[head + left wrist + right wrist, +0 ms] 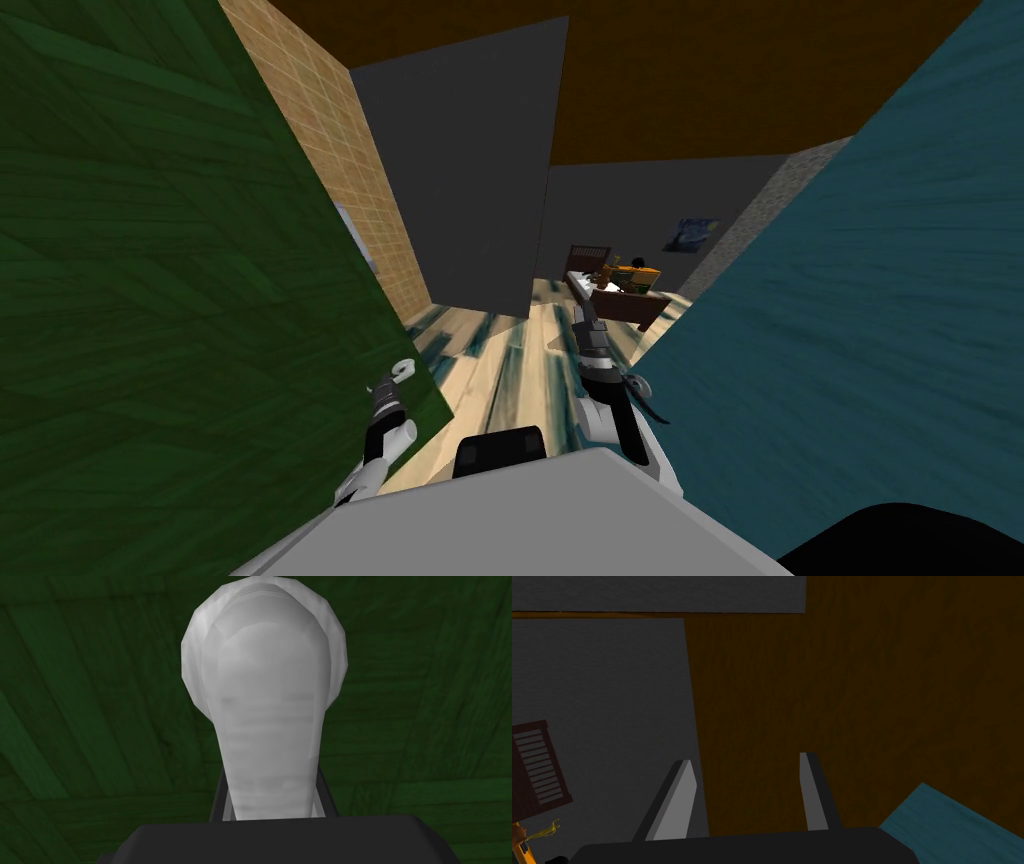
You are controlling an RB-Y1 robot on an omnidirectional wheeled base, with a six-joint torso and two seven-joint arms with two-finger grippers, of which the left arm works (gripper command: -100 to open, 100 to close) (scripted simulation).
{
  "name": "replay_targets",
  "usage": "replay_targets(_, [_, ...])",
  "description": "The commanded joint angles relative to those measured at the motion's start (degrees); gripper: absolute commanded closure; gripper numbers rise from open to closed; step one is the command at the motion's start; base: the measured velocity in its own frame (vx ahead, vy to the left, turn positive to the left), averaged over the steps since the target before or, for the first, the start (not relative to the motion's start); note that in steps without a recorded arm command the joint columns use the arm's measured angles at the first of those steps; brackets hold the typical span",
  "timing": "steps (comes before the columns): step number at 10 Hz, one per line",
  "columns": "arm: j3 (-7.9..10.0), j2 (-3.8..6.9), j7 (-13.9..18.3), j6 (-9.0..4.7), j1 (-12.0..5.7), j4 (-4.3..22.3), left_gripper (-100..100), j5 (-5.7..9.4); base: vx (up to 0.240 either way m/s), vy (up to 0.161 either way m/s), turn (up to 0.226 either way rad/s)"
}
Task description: Push the door open
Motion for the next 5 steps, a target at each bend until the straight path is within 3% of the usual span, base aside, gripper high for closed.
replay_targets(1, [0.99, 0.17, -0.5, -0.14, 0.02, 0.1, 100, 0.72, 0.135, 0.03, 0.044])
replay_targets(5, [3.51, 0.6, -1.7, -0.49, 0.07, 0.3, 100, 2.56, 0.212, 0.029, 0.037])
